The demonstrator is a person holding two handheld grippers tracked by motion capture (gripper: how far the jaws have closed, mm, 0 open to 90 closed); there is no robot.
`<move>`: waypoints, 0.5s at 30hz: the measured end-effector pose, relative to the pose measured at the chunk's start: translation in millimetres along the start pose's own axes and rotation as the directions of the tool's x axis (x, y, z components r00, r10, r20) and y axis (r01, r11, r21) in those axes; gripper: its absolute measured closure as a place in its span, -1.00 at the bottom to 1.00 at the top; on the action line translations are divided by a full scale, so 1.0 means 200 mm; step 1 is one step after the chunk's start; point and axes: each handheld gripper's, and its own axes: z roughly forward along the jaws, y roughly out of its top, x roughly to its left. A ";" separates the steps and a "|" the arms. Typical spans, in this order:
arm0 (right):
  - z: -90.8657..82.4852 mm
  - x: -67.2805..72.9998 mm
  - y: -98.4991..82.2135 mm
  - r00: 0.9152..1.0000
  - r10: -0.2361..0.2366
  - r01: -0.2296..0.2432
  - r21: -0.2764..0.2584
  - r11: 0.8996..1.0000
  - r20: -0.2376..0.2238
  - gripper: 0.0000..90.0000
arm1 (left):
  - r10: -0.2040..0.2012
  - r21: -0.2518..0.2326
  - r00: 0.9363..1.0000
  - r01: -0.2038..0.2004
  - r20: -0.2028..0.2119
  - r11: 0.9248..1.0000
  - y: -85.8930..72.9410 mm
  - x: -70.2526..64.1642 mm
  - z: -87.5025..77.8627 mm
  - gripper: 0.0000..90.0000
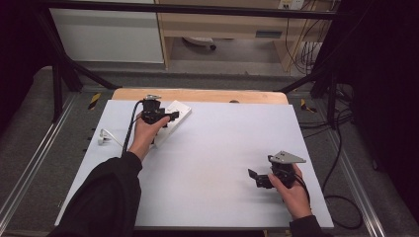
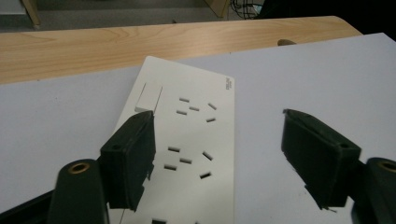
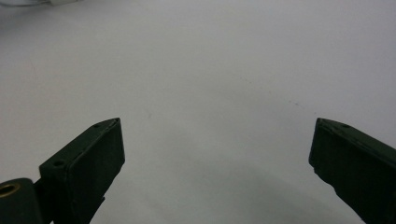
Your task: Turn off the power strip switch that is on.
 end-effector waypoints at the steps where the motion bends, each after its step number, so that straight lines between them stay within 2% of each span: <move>1: 0.00 0.00 0.00 1.000 0.002 -0.002 0.001 1.000 0.000 -0.91 | 0.004 0.010 1.000 -0.004 0.000 1.000 0.00 -0.01 0.00 -0.46; 5: 0.00 0.00 0.00 1.000 0.001 -0.001 0.000 1.000 0.000 -0.91 | 0.018 0.042 1.000 -0.018 0.009 0.999 0.00 -0.03 0.00 -0.58; 11: 0.00 0.00 0.00 1.000 0.003 -0.003 0.000 1.000 0.001 -0.91 | 0.066 0.097 0.997 -0.069 0.027 0.993 0.00 -0.10 -0.01 -0.64; 15: 0.00 0.00 0.00 1.000 0.000 0.000 0.001 1.000 0.001 -0.91 | 0.080 0.113 0.996 -0.083 0.033 0.990 -0.01 -0.13 -0.01 -0.66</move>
